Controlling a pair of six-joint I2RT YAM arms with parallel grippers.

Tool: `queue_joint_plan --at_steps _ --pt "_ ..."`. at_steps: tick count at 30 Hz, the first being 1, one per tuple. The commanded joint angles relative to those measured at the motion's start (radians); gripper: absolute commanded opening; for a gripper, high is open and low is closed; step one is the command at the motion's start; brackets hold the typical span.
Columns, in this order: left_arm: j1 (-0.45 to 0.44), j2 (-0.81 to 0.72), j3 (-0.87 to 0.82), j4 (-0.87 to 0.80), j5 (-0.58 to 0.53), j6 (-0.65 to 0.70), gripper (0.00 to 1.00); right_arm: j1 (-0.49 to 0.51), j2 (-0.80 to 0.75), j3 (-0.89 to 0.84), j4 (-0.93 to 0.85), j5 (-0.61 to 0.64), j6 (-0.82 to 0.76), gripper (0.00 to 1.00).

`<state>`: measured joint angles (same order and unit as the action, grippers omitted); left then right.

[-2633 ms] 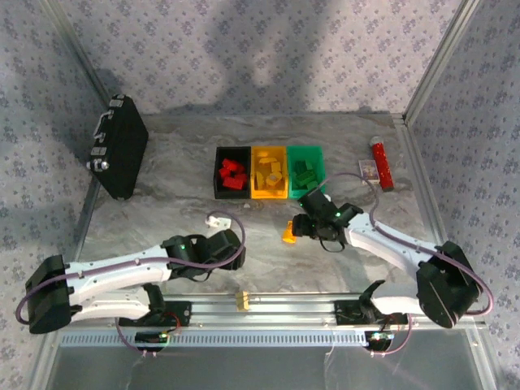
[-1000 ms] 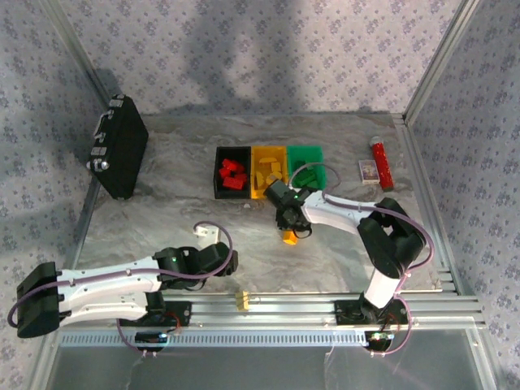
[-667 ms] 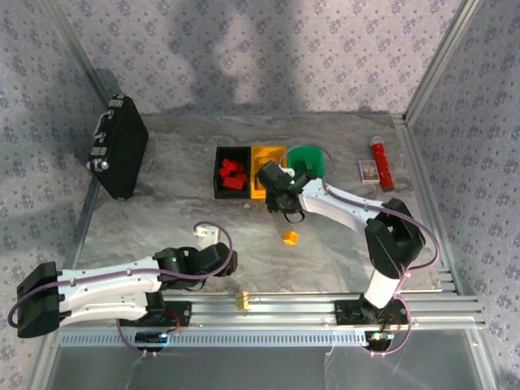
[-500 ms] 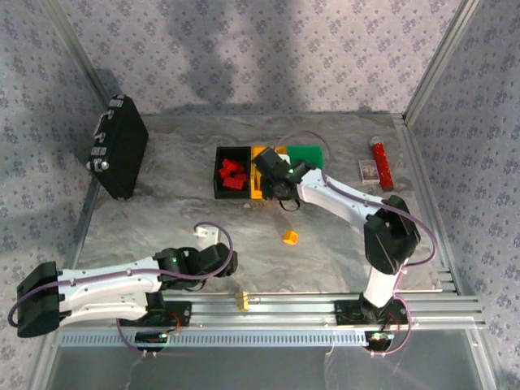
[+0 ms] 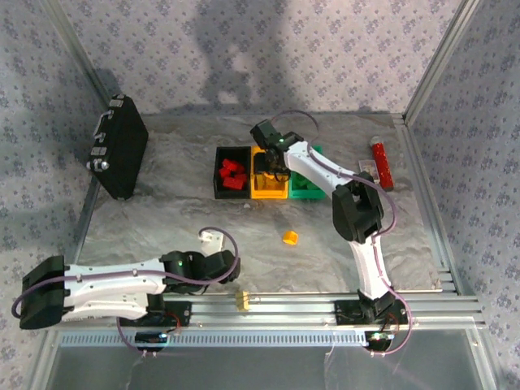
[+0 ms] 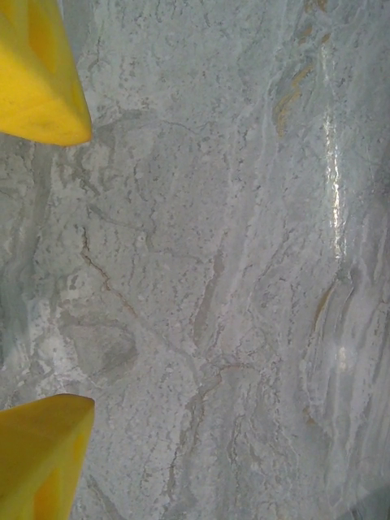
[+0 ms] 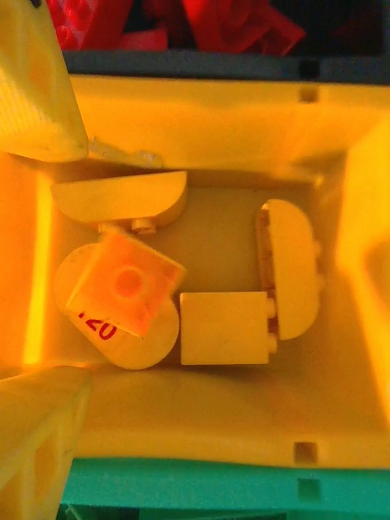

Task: Sort the legos into containers by color
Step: Place the lego in the container, then pick up the lego from the middle-left of the table.

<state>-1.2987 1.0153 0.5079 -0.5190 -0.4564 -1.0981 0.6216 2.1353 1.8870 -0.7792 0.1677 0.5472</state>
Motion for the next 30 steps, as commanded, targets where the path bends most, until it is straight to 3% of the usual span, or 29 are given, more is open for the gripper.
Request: queue_joint_plan --at_steps 1,6,12,19,30 --pt "-0.014 0.015 0.046 0.005 -0.018 -0.005 0.8 -0.001 -0.069 0.008 -0.014 0.004 -0.037 0.73" --pt "-0.016 0.061 0.081 0.027 -0.018 0.029 0.8 -0.001 -0.19 -0.153 0.043 -0.013 -0.03 0.73" --pt "-0.019 0.183 0.18 0.074 0.014 0.125 0.81 -0.008 -0.429 -0.46 0.146 0.004 0.017 0.74" --pt "-0.017 0.427 0.402 0.064 0.064 0.282 0.82 -0.036 -0.76 -0.78 0.214 0.031 0.065 0.76" --pt "0.061 0.798 0.754 -0.055 0.199 0.396 0.81 -0.127 -1.144 -1.088 0.194 0.018 0.142 0.78"
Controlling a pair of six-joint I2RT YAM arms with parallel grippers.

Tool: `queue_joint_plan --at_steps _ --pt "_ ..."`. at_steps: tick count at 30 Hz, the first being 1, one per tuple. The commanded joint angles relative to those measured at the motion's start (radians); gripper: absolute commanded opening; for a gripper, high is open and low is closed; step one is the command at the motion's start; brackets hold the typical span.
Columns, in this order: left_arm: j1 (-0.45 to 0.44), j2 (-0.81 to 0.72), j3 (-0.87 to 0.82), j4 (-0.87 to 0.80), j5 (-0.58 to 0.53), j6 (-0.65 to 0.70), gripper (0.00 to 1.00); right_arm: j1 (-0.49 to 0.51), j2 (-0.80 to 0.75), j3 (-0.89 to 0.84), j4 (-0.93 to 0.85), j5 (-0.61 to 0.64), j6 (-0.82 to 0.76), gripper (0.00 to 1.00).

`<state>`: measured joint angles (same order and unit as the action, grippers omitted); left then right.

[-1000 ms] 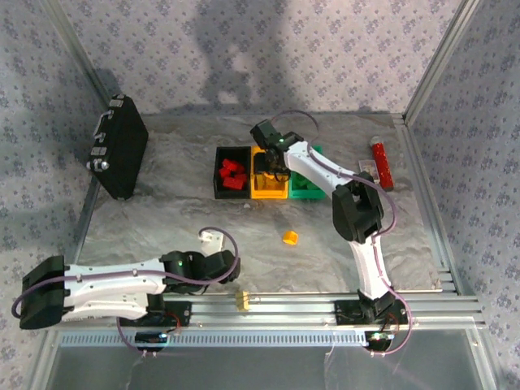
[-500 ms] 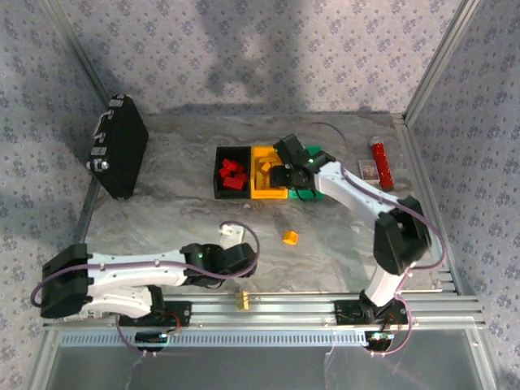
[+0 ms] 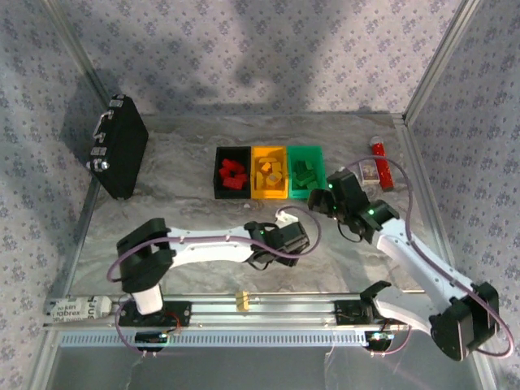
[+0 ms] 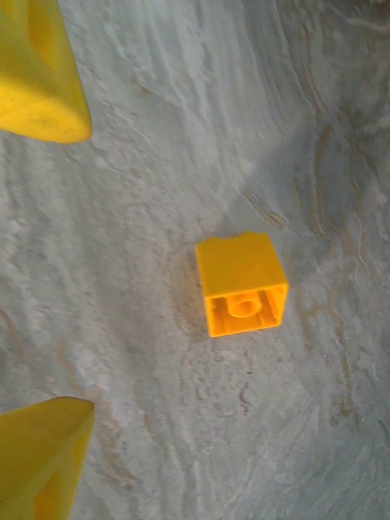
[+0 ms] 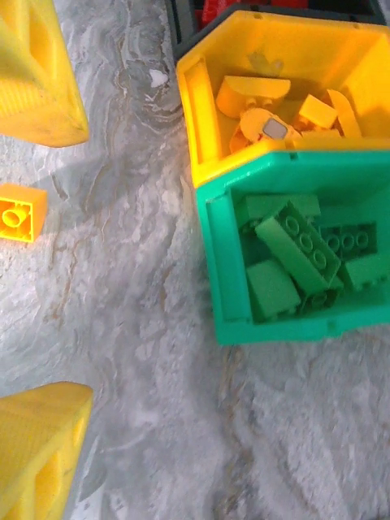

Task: Sort the legos into containers by color
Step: Pick up the lego from the middle-left of the table.

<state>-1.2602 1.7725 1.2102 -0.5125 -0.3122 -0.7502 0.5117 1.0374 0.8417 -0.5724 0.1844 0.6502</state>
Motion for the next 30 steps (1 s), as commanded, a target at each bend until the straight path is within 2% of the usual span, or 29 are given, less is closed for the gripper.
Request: queue_joint_plan --at_steps 1,7,19,24,30 --pt "0.031 0.06 0.069 -0.063 0.065 0.055 0.81 -0.024 -0.065 -0.058 -0.016 -0.003 0.042 0.78" --pt "0.083 0.149 0.142 -0.074 0.112 0.072 0.8 -0.049 -0.116 -0.106 -0.018 -0.023 0.041 0.79" --pt "0.119 0.259 0.231 -0.078 0.135 0.096 0.74 -0.052 -0.129 -0.133 -0.018 -0.044 0.052 0.79" --pt "0.123 0.278 0.241 -0.057 0.144 0.117 0.68 -0.052 -0.152 -0.149 -0.019 -0.04 0.061 0.79" --pt "0.145 0.268 0.234 -0.043 0.154 0.127 0.5 -0.052 -0.156 -0.155 -0.02 -0.047 0.067 0.79"
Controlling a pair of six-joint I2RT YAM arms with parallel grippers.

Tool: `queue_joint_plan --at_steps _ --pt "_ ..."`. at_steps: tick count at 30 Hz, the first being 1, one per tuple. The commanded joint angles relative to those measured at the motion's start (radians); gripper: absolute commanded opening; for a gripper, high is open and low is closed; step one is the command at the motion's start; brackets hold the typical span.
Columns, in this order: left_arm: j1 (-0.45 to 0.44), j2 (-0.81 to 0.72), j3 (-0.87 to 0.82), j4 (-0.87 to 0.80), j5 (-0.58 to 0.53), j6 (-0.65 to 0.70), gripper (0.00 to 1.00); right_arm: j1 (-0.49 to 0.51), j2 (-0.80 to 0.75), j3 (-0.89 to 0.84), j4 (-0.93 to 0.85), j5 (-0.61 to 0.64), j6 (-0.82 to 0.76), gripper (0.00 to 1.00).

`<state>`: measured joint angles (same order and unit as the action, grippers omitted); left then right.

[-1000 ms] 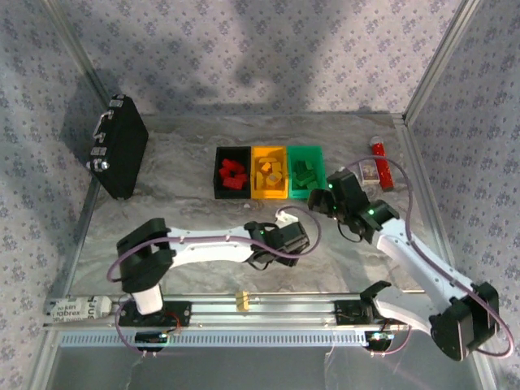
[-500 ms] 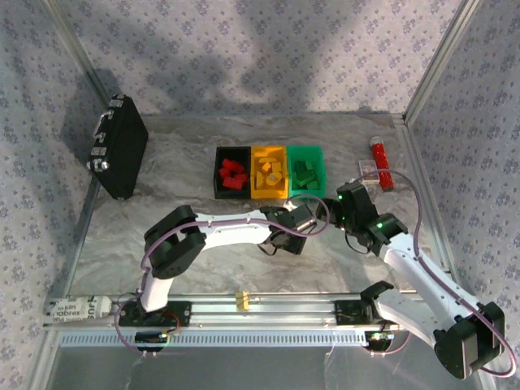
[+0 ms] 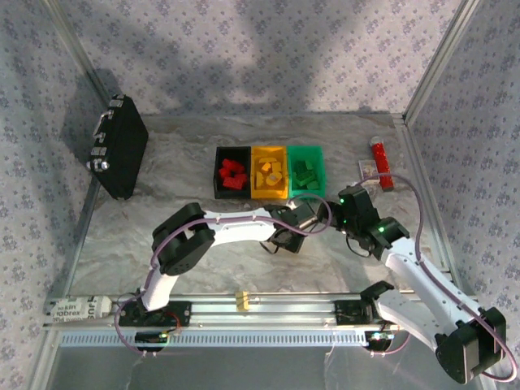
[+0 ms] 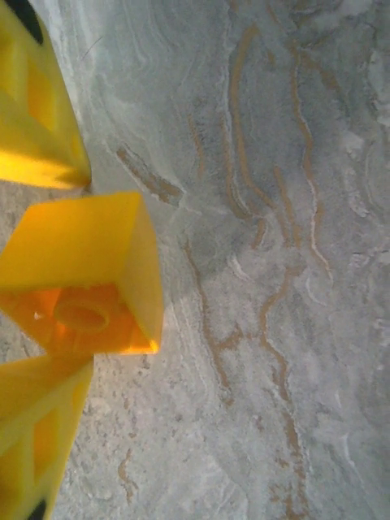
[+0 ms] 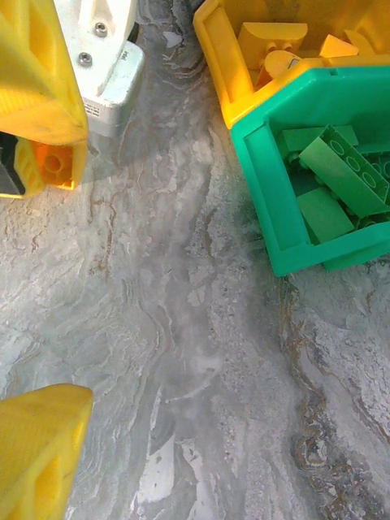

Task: Sort the legos into containers by color
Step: Pick up the lego from the middle-left of the table, then place the lego in the container.

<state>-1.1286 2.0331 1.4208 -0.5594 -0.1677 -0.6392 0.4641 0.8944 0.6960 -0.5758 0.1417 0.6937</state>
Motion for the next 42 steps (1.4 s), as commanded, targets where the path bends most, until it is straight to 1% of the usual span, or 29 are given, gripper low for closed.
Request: queue_joint_plan --at_steps 1,5,10,13,18,23,27,31,36,39,41,42 --pt "0.017 0.003 0.023 0.006 0.01 0.021 0.48 -0.004 -0.013 -0.011 -0.016 -0.005 0.023 0.79" --pt "0.029 -0.012 0.021 0.001 0.007 0.037 0.4 -0.003 -0.015 -0.014 -0.015 -0.007 0.029 0.79" --pt "0.044 -0.076 -0.019 0.005 -0.017 0.04 0.39 0.002 -0.02 -0.028 -0.012 -0.008 0.036 0.79" --pt "0.071 -0.138 -0.057 0.02 -0.023 0.048 0.38 0.002 -0.026 -0.041 -0.013 -0.005 0.038 0.79" --pt "0.156 -0.243 -0.094 0.024 -0.024 0.078 0.39 0.013 -0.036 -0.072 0.008 -0.008 0.056 0.79" --pt "0.244 -0.309 -0.063 0.01 -0.028 0.135 0.39 0.028 -0.041 -0.093 0.01 -0.006 0.064 0.79" --pt "0.316 -0.342 -0.038 0.054 -0.018 0.175 0.4 0.034 -0.064 -0.106 -0.001 0.001 0.069 0.79" --pt "0.38 -0.301 0.054 0.042 0.005 0.197 0.4 0.037 -0.096 -0.119 -0.014 0.005 0.073 0.79" --pt "0.414 -0.165 0.244 -0.026 0.031 0.241 0.4 0.037 -0.139 -0.12 -0.054 0.012 0.073 0.79" --pt "0.429 -0.07 0.375 -0.092 0.055 0.248 0.41 0.038 -0.164 -0.118 -0.076 0.014 0.074 0.79" --pt "0.435 -0.019 0.448 -0.153 0.061 0.246 0.47 0.038 -0.182 -0.118 -0.09 0.019 0.074 0.79" --pt "0.437 -0.004 0.474 -0.169 0.06 0.247 0.6 0.037 -0.194 -0.118 -0.1 0.021 0.075 0.79"
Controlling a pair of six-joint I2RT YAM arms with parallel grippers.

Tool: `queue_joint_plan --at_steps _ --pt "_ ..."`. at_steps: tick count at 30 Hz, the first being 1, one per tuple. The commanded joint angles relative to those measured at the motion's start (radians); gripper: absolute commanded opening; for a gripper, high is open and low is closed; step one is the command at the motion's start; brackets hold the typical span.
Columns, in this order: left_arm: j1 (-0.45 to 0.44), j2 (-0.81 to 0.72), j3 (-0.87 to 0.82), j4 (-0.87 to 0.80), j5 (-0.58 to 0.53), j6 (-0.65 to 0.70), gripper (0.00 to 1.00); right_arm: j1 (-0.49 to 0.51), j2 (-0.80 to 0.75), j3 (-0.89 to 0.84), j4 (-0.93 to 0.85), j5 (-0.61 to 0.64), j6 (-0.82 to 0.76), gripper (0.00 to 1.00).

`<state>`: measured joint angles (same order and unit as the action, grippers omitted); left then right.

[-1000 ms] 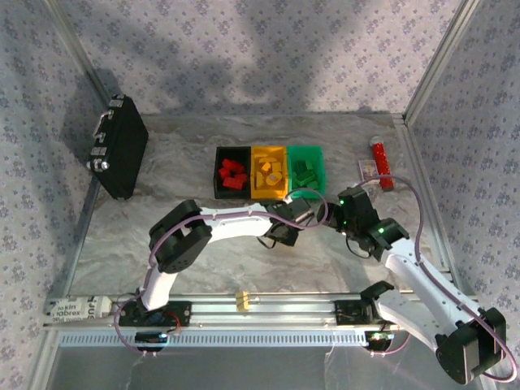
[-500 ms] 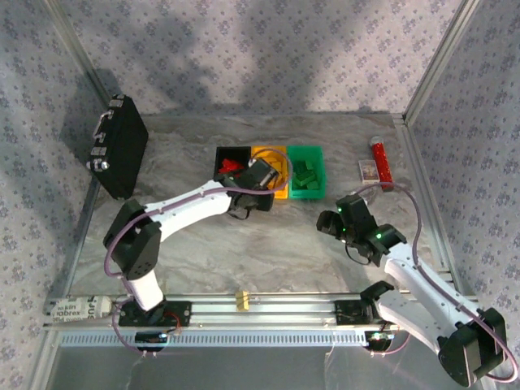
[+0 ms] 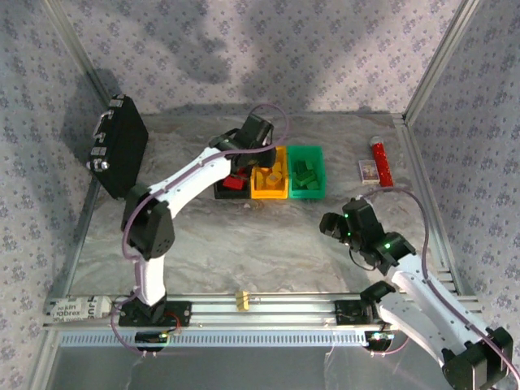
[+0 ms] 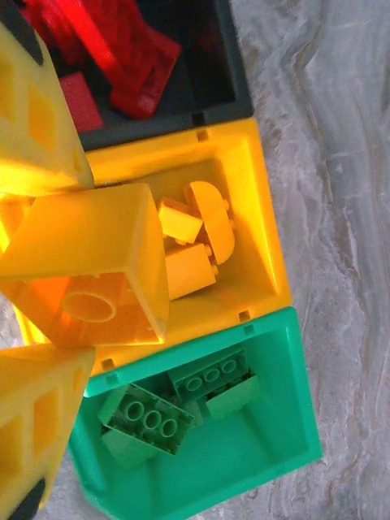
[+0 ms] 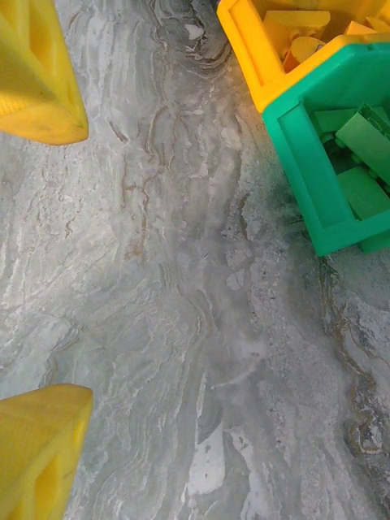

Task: Sort the legos into containers by color
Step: Place the lego in the container.

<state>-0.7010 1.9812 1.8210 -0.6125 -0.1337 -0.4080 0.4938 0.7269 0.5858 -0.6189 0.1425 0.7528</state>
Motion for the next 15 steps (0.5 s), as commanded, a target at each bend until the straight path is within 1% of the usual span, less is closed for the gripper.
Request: queue_joint_plan --at_steps 1,3,5,8,13,15 --pt "0.008 0.054 0.086 -0.123 0.027 0.014 0.72 0.008 -0.037 -0.009 -0.065 0.022 0.014 0.79" --pt "0.008 0.046 0.078 -0.114 0.016 0.002 0.78 0.006 -0.055 -0.01 -0.079 0.026 0.015 0.8" --pt "0.008 0.027 0.062 -0.107 0.011 -0.01 0.81 0.005 -0.068 -0.014 -0.085 0.029 0.016 0.8" --pt "0.001 -0.021 0.016 -0.086 0.011 -0.011 0.82 0.005 -0.073 -0.017 -0.081 0.027 0.016 0.8" --pt "-0.015 -0.124 -0.075 -0.072 -0.022 0.006 0.82 0.004 -0.067 -0.026 -0.058 0.022 0.016 0.8" --pt "-0.018 -0.175 -0.125 -0.024 -0.037 0.021 0.83 0.005 -0.067 -0.029 -0.051 0.024 0.011 0.8"
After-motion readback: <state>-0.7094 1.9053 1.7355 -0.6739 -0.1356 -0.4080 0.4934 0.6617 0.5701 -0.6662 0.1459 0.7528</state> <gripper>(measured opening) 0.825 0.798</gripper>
